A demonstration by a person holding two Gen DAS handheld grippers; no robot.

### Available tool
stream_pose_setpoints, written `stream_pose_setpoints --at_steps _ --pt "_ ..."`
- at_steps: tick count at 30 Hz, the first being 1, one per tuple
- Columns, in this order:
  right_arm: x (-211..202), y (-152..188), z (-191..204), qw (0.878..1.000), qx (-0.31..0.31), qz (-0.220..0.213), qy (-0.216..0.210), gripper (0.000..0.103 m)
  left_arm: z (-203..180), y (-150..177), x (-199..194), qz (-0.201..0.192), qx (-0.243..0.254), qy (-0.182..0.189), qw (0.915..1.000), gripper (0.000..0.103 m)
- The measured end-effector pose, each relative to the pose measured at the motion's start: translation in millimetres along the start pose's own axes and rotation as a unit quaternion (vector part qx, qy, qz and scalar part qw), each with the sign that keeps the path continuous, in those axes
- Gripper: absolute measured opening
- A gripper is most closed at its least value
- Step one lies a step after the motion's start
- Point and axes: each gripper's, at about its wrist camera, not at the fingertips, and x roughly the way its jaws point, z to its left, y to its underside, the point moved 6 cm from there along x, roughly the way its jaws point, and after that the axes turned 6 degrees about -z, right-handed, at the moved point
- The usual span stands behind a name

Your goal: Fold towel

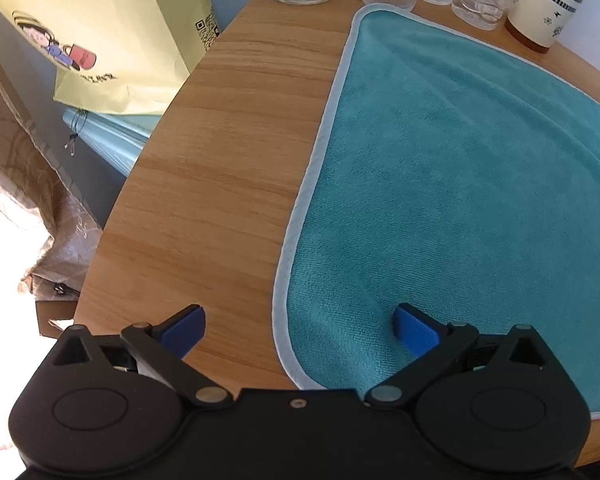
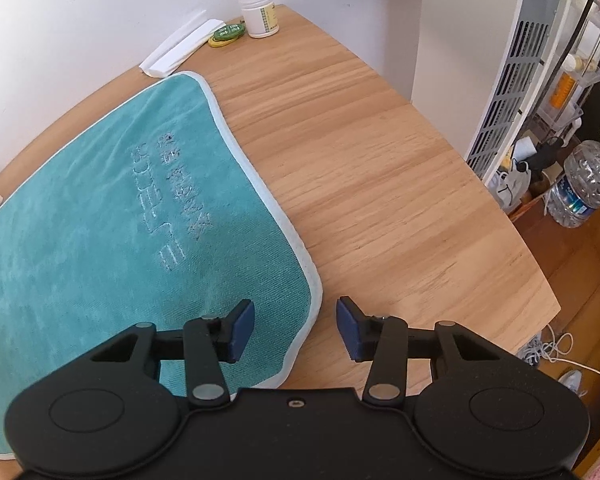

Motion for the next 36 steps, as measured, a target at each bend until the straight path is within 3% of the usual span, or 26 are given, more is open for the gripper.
stream_pose_setpoints --at_steps 16,20,29,31,36 --pt "0 1 6 1.000 -0.026 0.006 -0.001 0.050 6 0 2 0.008 -0.016 0.006 0.9998 0.103" --pt "0 0 6 1.000 -0.025 0.006 -0.003 0.050 11 0 4 0.017 -0.041 0.011 0.9990 0.103" --pt "0 1 7 0.999 -0.036 0.006 -0.007 0.049 10 0 6 0.020 -0.028 0.010 0.9994 0.103" --pt "0 1 7 0.999 -0.034 0.006 -0.010 0.038 9 0 6 0.019 -0.018 0.011 0.9996 0.103" --pt "0 -2 6 0.999 -0.022 0.015 -0.020 0.028 4 -2 4 0.013 0.007 0.004 0.9999 0.099"
